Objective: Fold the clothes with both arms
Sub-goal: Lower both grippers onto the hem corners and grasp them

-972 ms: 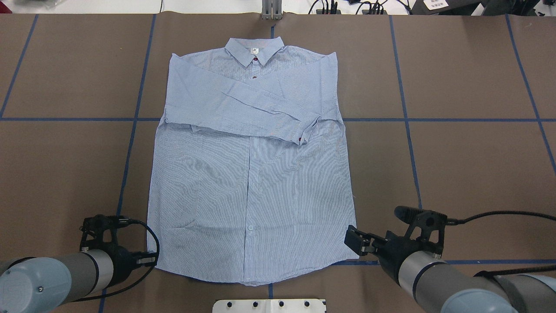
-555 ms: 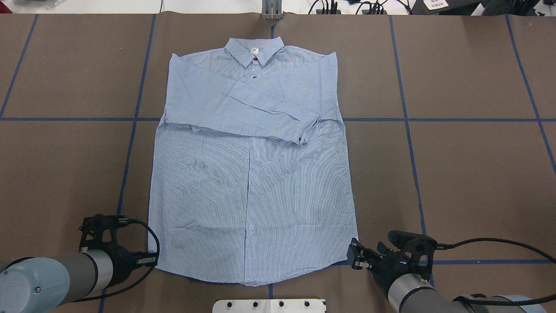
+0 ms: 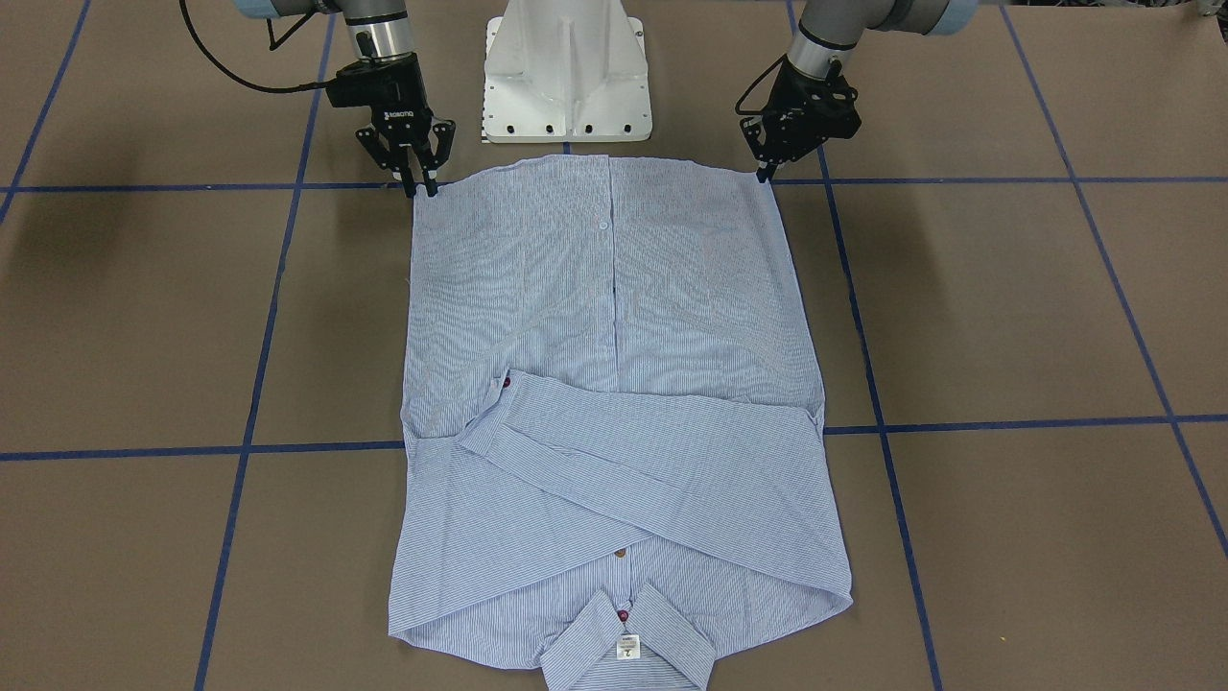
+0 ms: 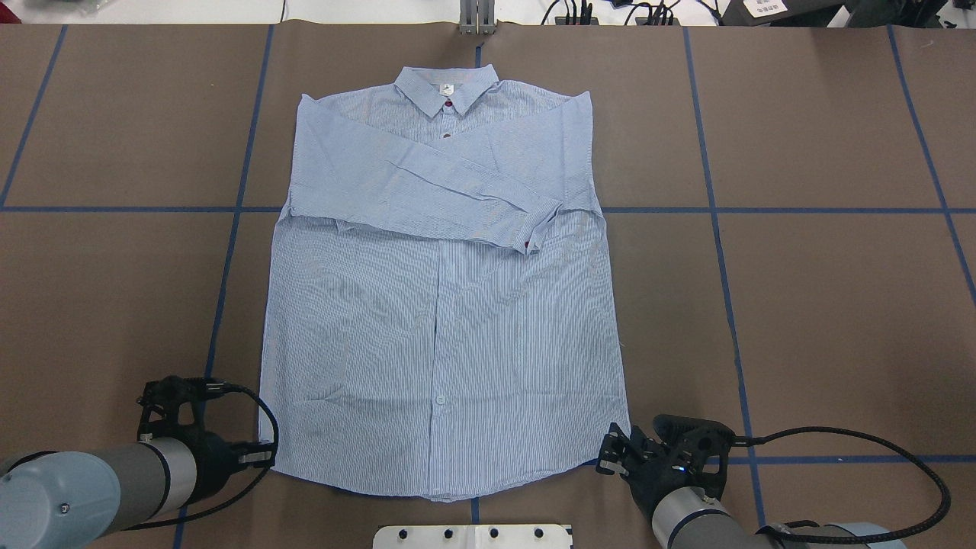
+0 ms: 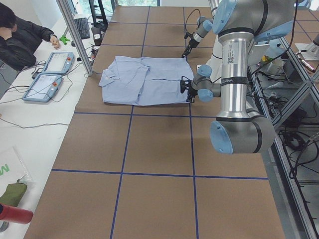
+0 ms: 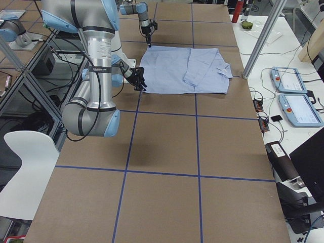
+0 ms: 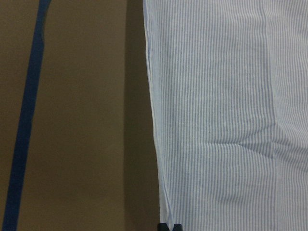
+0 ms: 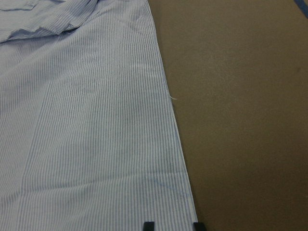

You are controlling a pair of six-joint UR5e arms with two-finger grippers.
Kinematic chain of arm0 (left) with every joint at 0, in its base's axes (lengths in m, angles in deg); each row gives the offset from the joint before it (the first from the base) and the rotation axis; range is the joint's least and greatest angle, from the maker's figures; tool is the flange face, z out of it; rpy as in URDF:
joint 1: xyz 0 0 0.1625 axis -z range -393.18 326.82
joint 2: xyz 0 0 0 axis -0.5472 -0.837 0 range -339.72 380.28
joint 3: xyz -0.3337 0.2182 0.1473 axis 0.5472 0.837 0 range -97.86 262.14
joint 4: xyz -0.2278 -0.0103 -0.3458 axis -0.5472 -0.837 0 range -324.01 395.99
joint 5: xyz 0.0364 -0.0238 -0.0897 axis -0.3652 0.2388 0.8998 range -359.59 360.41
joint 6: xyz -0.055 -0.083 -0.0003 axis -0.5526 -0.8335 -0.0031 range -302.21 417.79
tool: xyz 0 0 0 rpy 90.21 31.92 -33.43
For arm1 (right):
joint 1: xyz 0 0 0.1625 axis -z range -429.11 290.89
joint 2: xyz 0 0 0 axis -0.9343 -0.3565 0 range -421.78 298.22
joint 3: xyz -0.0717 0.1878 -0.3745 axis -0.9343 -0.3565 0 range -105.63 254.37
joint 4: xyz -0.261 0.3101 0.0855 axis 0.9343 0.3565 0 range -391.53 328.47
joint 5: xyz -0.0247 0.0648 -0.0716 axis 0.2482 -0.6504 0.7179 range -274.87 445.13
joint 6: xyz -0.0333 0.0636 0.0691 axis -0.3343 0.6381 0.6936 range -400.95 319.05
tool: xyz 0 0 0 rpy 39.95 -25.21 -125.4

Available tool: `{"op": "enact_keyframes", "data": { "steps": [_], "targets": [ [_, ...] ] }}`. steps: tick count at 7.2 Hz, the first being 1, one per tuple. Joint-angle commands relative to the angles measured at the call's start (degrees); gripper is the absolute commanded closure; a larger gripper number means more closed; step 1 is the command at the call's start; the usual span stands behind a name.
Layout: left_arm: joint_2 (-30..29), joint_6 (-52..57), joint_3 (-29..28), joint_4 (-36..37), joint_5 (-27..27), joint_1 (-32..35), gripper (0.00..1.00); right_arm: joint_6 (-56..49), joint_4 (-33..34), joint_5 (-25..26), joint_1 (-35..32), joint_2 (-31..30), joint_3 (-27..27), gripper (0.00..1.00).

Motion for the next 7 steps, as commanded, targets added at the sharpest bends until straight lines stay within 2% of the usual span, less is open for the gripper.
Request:
{"op": "enact_keyframes", "data": {
  "steps": [1,2,4,7],
  "targets": [
    [0.0,0.0,0.0,-0.2,0.0,0.0,1.00,-0.1,0.1,0.3,0.0,0.0,-0.3,0.61],
    [0.0,0.0,0.0,-0.2,0.0,0.0,1.00,-0.1,0.2,0.3,-0.1,0.0,-0.2,0.60],
    [0.0,0.0,0.0,-0.2,0.0,0.0,1.00,-0.1,4.7,-0.1,-0.1,0.6,0.5,0.59],
    [0.0,0.0,0.2,-0.2,0.0,0.1,1.00,-0.1,6.1,-0.3,0.1,0.9,0.0,0.55]
  ]
}}
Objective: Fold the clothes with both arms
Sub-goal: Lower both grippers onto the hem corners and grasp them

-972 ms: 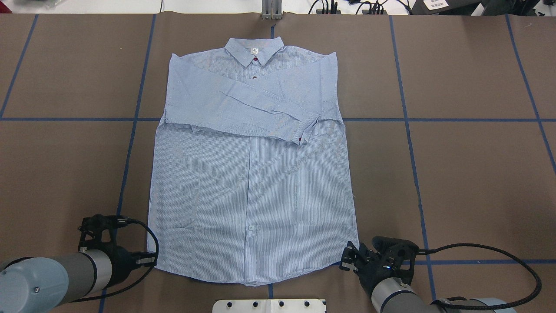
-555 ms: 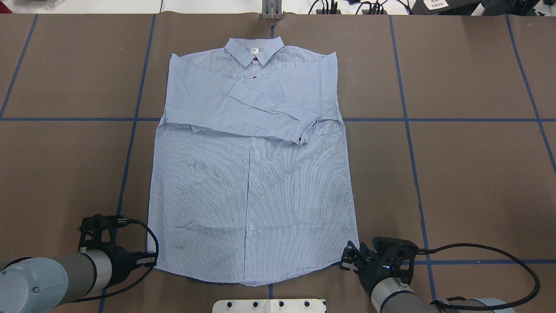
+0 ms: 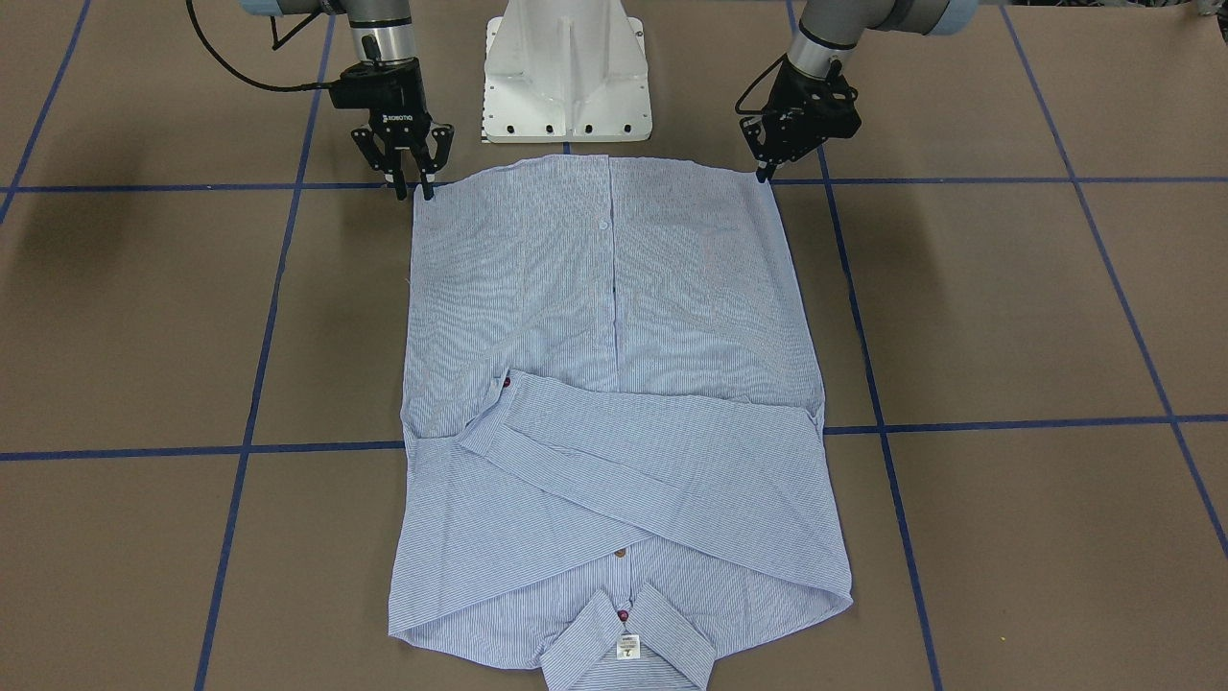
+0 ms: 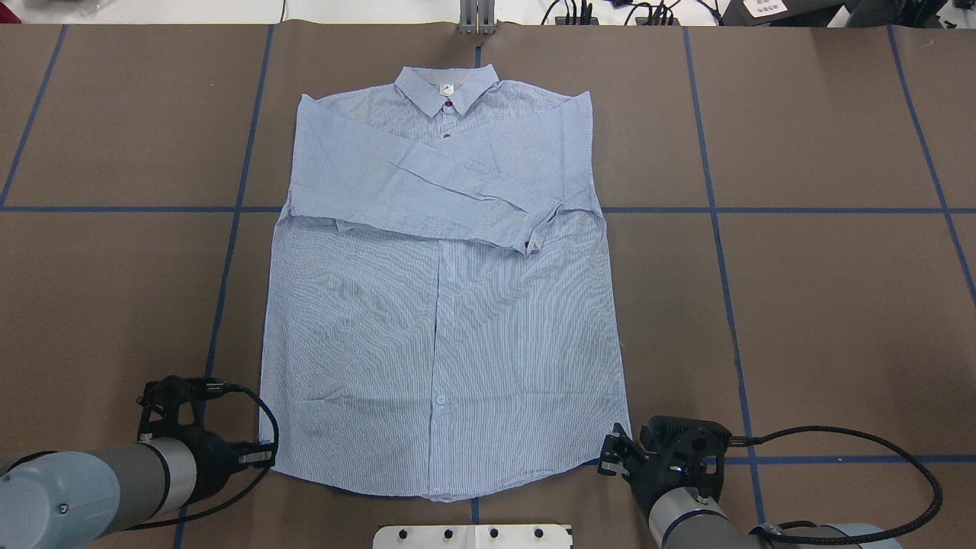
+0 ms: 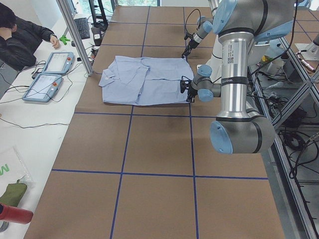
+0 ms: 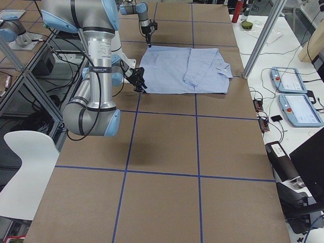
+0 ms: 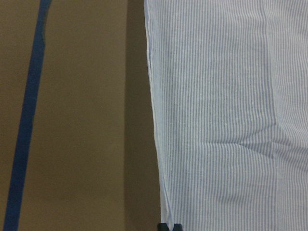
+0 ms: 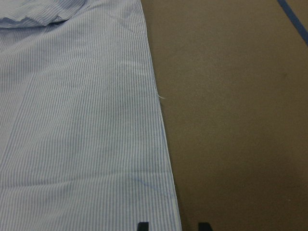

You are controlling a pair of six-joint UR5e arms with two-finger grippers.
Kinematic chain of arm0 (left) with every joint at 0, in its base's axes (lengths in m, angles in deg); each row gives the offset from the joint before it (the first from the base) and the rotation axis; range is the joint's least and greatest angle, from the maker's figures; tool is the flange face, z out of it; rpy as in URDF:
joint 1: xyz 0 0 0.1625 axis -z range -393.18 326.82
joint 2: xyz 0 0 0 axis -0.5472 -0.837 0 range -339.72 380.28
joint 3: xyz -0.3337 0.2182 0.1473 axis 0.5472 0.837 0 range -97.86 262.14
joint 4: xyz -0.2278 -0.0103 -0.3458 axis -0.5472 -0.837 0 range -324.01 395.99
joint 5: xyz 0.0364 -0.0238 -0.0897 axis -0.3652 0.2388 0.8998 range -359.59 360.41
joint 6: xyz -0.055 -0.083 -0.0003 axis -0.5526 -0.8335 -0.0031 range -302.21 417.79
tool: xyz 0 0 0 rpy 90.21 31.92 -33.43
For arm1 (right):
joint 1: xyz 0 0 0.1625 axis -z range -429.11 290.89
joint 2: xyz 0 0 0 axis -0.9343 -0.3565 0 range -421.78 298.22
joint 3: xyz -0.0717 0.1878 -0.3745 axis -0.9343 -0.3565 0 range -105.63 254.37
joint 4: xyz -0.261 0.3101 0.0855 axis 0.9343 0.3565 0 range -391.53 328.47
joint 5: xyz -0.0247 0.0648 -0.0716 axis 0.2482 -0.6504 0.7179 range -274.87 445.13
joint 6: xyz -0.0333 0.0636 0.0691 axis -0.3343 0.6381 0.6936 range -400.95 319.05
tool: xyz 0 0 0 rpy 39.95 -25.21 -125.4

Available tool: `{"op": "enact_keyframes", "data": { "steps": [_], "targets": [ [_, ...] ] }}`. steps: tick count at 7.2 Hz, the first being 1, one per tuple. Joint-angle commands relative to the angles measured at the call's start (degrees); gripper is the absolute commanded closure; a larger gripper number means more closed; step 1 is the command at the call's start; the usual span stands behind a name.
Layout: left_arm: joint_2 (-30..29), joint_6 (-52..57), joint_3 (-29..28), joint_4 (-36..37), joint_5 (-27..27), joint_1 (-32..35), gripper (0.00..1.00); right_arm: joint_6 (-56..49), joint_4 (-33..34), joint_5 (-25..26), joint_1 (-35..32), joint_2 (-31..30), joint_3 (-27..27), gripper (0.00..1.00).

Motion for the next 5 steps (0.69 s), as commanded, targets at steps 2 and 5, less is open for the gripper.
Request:
{"op": "enact_keyframes", "data": {
  "steps": [2,5],
  "targets": [
    [0.2,0.0,0.0,-0.1,0.0,0.0,1.00,0.1,0.5,0.1,0.4,0.7,-0.5,0.55],
    [0.3,0.0,0.1,-0.1,0.0,0.1,1.00,0.2,0.5,0.2,0.4,2.5,-2.3,0.61]
  ]
}}
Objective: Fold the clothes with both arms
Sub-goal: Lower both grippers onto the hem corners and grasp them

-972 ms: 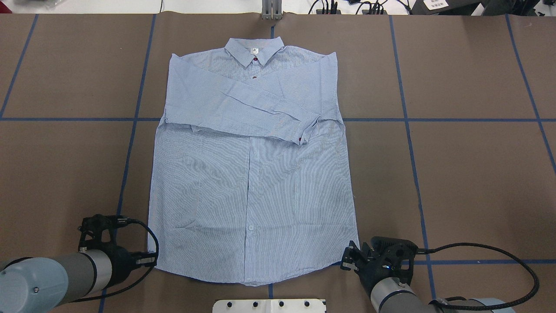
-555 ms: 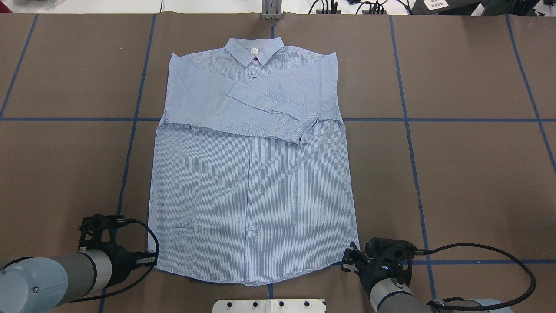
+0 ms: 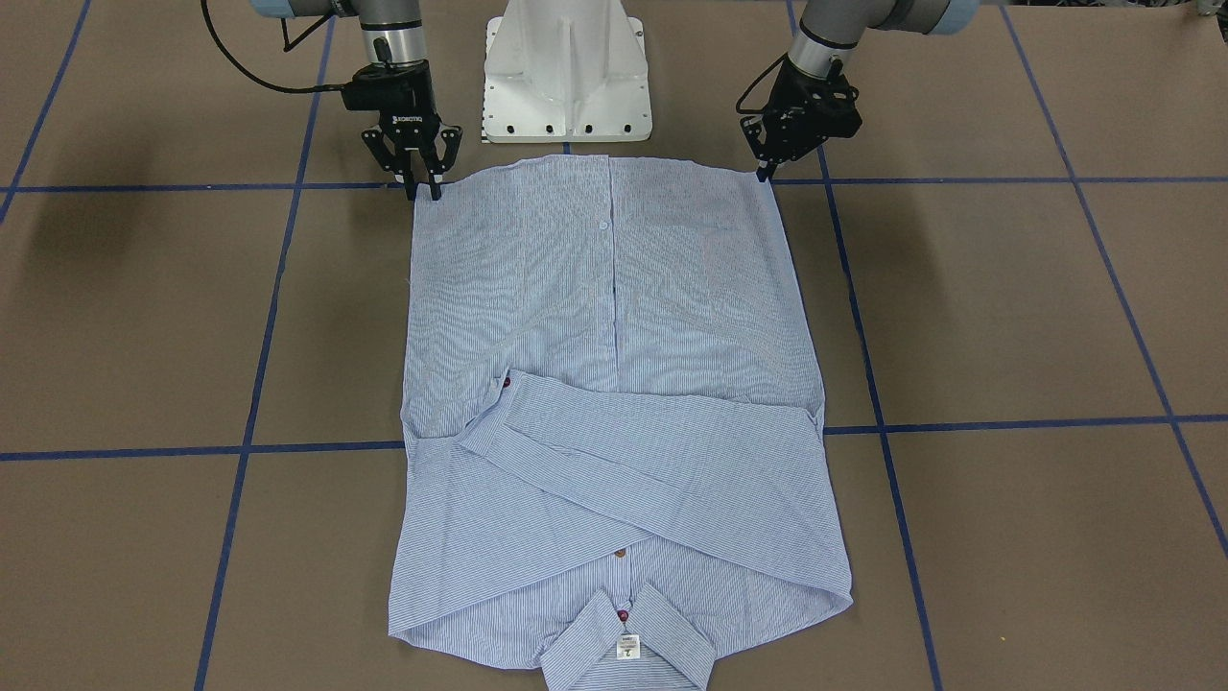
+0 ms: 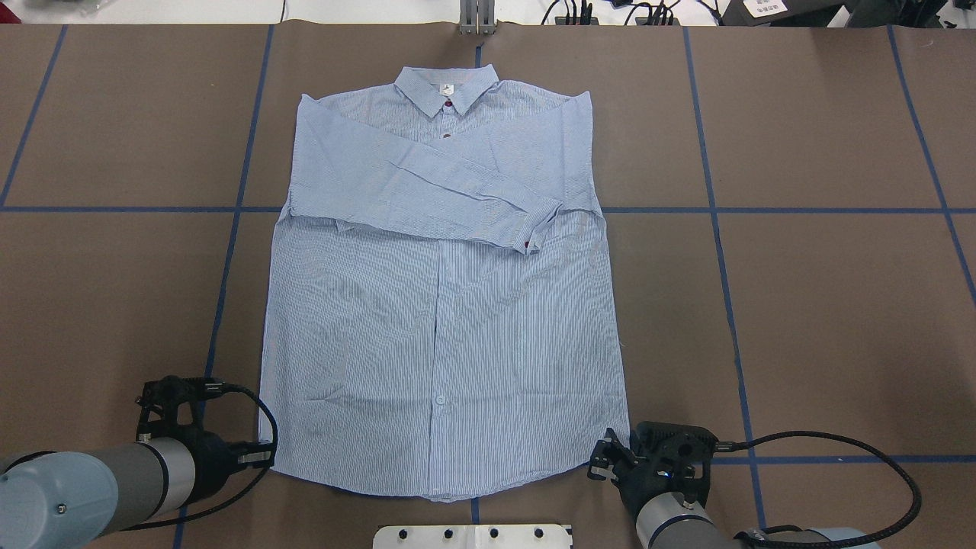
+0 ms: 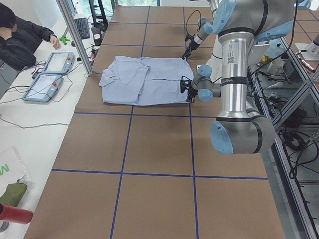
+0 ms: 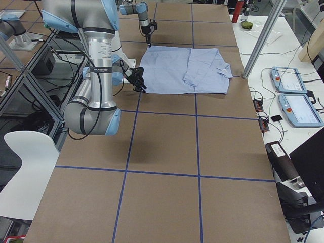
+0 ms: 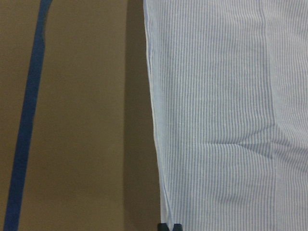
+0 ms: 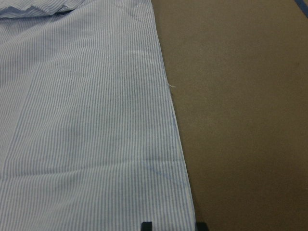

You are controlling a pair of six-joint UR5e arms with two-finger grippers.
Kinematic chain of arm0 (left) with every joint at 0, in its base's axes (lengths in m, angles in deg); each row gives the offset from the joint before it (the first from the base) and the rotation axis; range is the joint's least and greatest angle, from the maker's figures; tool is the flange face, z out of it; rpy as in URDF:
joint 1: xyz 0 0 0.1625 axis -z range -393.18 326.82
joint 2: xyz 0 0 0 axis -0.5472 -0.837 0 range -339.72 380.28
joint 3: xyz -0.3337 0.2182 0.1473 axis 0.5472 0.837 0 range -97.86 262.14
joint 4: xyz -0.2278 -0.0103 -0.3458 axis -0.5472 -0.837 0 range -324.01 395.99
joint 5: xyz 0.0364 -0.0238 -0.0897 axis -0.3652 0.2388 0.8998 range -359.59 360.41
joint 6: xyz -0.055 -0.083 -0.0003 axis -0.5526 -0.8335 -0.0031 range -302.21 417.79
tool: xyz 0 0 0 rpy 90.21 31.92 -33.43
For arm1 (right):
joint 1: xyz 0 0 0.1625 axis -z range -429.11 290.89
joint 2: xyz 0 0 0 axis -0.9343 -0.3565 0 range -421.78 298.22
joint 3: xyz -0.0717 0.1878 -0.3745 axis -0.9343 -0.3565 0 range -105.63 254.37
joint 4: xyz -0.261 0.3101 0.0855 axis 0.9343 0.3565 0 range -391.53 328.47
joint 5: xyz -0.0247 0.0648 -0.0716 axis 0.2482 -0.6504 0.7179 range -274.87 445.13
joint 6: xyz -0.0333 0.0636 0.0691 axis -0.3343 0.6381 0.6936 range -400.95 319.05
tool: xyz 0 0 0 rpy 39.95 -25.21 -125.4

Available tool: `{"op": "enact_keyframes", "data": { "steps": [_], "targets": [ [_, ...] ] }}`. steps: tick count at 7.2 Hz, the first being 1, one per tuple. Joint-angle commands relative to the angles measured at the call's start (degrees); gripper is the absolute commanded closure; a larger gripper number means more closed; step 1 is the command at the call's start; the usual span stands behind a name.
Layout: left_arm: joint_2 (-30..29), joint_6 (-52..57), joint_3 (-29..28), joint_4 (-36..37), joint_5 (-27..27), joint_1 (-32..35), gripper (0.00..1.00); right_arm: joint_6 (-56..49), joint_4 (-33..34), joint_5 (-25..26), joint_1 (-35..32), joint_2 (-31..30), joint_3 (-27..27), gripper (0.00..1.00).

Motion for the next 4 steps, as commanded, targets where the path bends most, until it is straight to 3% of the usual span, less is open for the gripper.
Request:
{"op": "enact_keyframes", "data": {
  "steps": [1,2,3,4],
  "targets": [
    [0.0,0.0,0.0,0.0,0.0,0.1,1.00,0.1,0.0,0.2,0.0,0.3,-0.5,0.62],
    [0.0,-0.1,0.1,0.0,0.0,0.1,1.00,0.0,0.0,0.2,0.0,0.4,-0.2,0.71],
    [0.2,0.0,0.7,0.0,0.0,0.1,1.00,0.1,0.0,0.2,-0.1,0.4,0.7,0.98],
    [0.2,-0.1,0.8,0.0,0.0,0.1,1.00,0.0,0.0,0.2,-0.1,0.4,1.1,1.00]
  ]
}}
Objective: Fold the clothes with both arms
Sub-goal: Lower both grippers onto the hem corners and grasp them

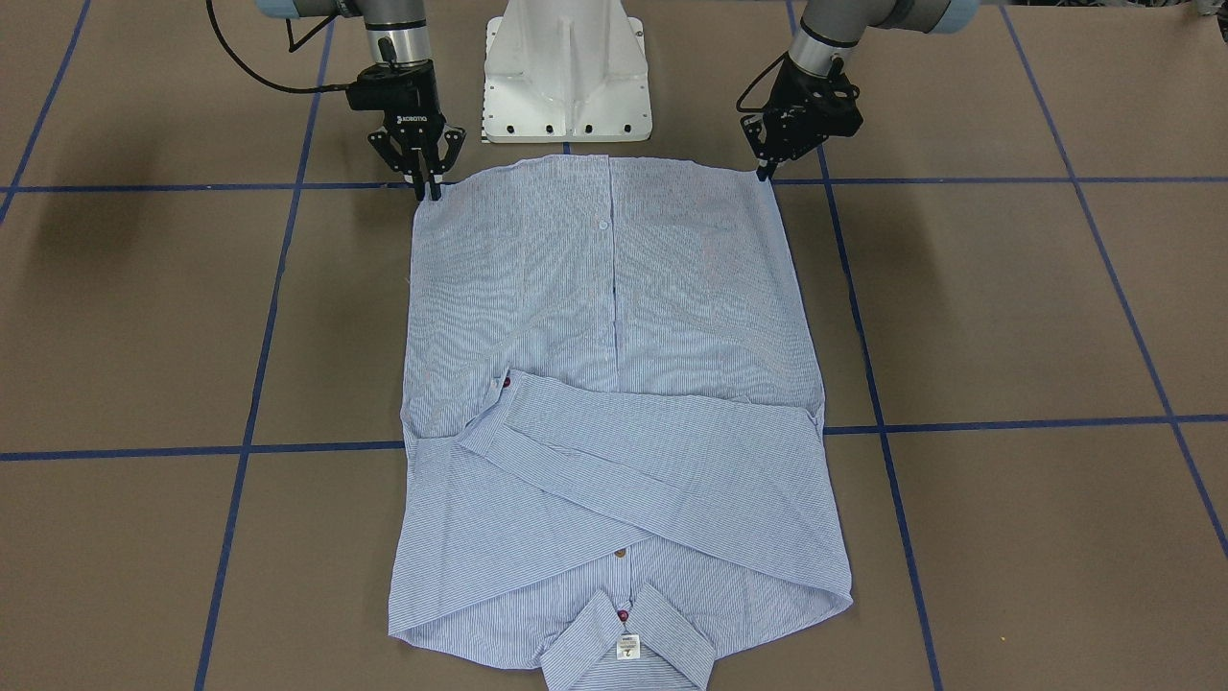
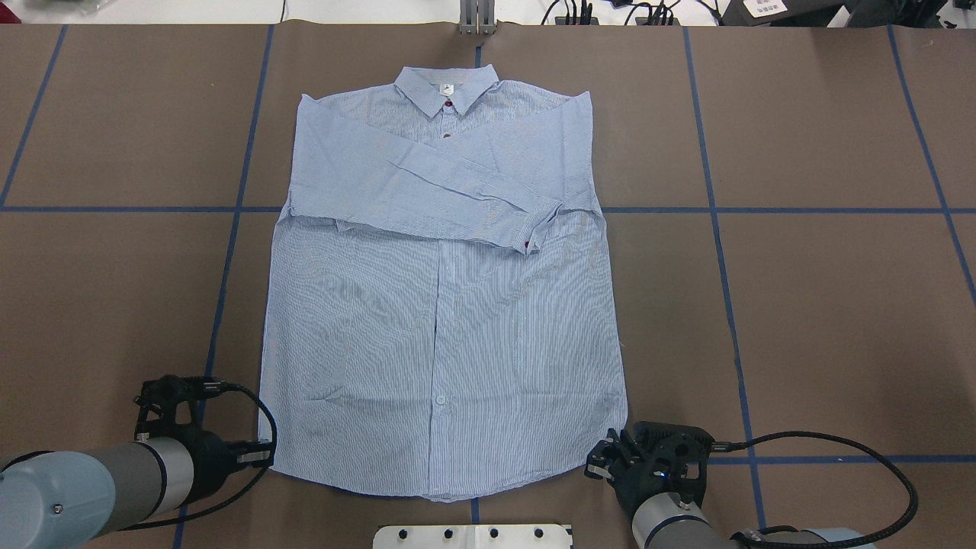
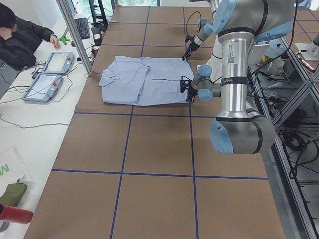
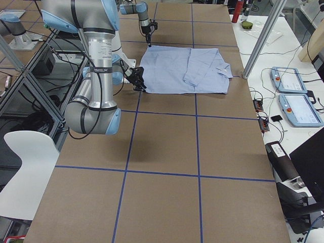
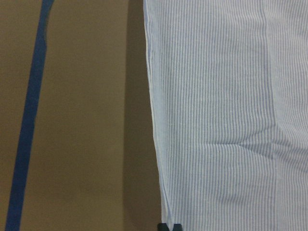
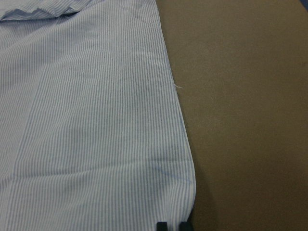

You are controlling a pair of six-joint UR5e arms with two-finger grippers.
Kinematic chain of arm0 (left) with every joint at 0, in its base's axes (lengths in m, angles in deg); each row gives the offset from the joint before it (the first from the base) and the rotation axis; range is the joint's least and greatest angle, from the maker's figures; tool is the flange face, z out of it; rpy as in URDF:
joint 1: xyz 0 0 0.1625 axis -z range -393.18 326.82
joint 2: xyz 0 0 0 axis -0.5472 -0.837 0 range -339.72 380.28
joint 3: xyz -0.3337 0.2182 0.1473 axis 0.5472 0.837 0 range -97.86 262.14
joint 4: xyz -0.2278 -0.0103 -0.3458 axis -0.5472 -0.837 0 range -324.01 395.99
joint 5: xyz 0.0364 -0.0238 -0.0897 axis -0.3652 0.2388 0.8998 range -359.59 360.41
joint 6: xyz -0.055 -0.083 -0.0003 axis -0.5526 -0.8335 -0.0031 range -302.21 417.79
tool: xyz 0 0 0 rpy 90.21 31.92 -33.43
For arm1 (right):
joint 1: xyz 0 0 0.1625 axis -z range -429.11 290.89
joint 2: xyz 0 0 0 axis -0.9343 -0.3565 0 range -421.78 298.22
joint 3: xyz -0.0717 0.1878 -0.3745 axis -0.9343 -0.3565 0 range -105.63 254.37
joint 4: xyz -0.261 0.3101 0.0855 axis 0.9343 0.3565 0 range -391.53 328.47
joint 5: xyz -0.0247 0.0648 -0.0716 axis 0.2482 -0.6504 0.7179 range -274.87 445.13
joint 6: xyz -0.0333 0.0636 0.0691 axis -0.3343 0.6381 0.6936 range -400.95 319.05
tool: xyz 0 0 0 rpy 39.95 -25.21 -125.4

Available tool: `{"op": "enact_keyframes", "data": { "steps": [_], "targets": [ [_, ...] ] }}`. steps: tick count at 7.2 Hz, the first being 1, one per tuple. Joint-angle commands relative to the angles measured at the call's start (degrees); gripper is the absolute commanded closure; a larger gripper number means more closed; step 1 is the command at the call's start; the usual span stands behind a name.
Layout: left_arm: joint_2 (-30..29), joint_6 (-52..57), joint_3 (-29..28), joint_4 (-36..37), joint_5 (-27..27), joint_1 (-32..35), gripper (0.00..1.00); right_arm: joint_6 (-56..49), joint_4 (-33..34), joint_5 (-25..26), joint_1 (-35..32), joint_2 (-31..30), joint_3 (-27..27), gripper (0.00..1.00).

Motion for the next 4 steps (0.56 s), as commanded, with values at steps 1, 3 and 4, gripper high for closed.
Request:
{"op": "enact_keyframes", "data": {
  "steps": [1,3,4],
  "targets": [
    [0.1,0.0,0.8,0.0,0.0,0.0,1.00,0.0,0.0,-0.1,-0.3,-0.2,1.9,1.00],
    [0.7,0.0,7.6,0.6,2.9,0.7,1.00,-0.1,6.6,-1.3,-0.4,-0.8,10.9,1.00],
    [3.8,0.0,15.6,1.6,5.9,1.5,1.00,0.0,16.6,-5.7,-0.4,-0.3,21.3,1.00]
  ]
}}
